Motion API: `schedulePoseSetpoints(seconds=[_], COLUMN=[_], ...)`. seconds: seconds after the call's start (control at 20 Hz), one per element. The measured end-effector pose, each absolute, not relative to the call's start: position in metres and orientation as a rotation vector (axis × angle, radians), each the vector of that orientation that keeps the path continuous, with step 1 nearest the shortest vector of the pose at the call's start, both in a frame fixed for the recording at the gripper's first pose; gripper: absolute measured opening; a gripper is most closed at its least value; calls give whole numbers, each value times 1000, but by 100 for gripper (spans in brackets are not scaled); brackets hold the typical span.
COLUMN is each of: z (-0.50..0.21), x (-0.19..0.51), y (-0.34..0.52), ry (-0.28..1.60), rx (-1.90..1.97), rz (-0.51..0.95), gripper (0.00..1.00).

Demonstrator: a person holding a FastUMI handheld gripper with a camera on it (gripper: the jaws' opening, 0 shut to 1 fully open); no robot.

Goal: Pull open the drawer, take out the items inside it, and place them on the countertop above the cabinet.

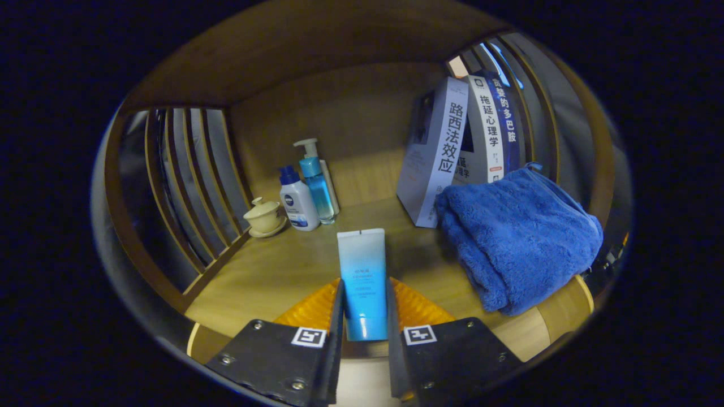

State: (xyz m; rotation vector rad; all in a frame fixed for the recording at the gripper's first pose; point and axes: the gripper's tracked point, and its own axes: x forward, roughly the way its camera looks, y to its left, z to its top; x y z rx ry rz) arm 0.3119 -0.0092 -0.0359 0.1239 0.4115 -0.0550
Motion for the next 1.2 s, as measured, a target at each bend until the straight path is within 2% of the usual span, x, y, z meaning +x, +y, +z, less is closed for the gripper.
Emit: schedulePoseSetpoints(seconds=[0.1,0.25,0.45,0.55,0.9,1.0,1.2], z=[-41,-37,-16,0,46,41,30], x=[311,306,279,261,171,141,81], y=[-10,-13,-16,-19,-43,-35,-38], ry=[421,393,343,305,208,217,195], rx=[109,69,33,33,-35,-31,-44], rz=[-69,-79,-88,-97,-118,-81,-74], gripper=[37,45,83,90,96,99,99])
